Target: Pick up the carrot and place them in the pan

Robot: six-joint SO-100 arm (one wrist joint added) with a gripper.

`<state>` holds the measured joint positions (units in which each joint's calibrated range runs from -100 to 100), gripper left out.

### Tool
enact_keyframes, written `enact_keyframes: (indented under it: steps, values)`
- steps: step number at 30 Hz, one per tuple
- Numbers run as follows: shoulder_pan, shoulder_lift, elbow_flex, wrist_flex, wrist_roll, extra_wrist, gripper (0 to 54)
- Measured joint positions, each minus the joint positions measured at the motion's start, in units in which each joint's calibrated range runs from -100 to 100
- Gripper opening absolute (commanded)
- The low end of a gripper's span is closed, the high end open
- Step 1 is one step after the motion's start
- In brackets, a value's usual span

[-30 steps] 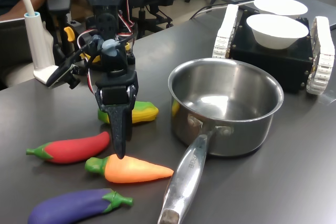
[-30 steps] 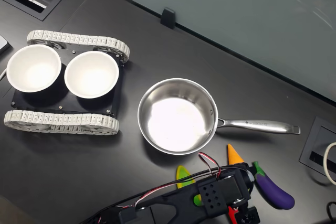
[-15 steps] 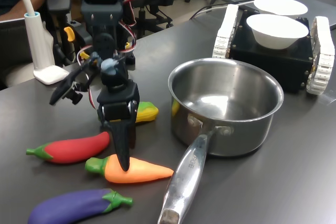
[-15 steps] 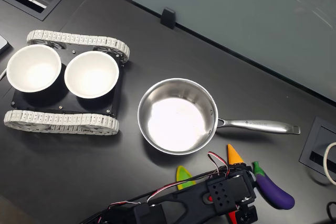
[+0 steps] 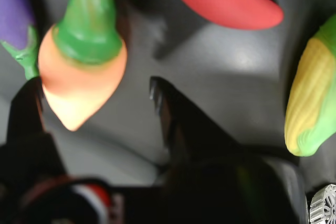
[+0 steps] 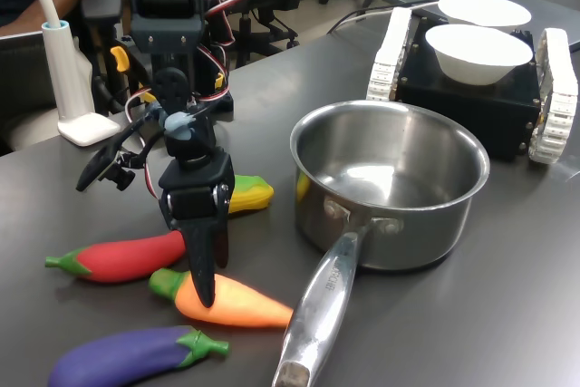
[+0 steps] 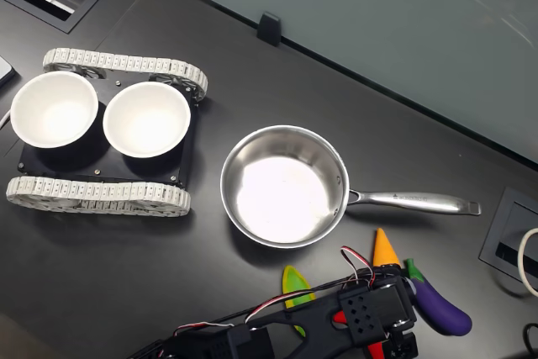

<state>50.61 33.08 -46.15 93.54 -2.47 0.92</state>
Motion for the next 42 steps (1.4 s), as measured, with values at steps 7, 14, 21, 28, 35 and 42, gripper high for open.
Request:
enact_keyframes:
  steps: [7,14,21,28,35,42]
  values:
    - [0.99,0.84,-0.81,-0.09,-0.29,-0.09,29.2]
    - [3.96,0.93,-1.27,0.51,-1.17,0.00,29.5]
    - [6.27,2.10,-1.54,1.10,-1.81,0.09,29.8]
    - [5.83,2.36,-1.54,1.10,-2.00,0.09,33.4]
    - [4.51,2.36,-1.54,1.87,-1.76,0.09,35.8]
    - [1.43,0.59,0.00,1.87,-1.66,0.09,35.7]
